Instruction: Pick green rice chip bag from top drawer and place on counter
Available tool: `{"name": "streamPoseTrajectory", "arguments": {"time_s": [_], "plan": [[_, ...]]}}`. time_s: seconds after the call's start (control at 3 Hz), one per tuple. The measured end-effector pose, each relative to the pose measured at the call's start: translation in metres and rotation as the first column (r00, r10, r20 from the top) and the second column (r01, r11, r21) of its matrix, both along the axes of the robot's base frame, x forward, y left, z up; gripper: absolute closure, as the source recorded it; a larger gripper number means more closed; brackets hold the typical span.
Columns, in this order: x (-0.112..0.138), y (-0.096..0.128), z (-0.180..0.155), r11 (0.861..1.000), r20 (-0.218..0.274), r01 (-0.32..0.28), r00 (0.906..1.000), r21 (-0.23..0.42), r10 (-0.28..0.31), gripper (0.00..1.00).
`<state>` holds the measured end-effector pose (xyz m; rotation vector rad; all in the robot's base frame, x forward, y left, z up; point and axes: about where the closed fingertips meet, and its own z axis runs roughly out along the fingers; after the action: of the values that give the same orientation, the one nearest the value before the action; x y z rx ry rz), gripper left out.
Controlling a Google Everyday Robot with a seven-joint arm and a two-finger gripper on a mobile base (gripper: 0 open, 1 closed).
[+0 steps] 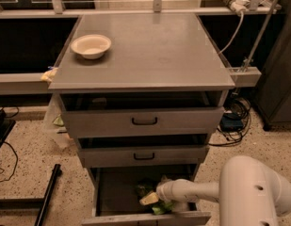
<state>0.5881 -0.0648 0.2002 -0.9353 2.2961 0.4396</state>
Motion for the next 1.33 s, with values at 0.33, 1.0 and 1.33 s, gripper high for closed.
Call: {"name": "streamPoseTrajectory", "arguments": {"time_s": [0.33, 1.0, 1.33], "plan": [[-0.003, -0.003, -0.022, 1.000, -0.044, 0.006, 0.9990, -0.022, -0.007, 0.01], [-0.010, -0.005, -0.052, 0.998, -0.107, -0.006, 0.9942, -0.065, -0.001, 0.19], [-0.012, -0.008, -0.054, 0.996, -0.100, -0.020, 0.9950, -0.083, 0.011, 0.42]]}}
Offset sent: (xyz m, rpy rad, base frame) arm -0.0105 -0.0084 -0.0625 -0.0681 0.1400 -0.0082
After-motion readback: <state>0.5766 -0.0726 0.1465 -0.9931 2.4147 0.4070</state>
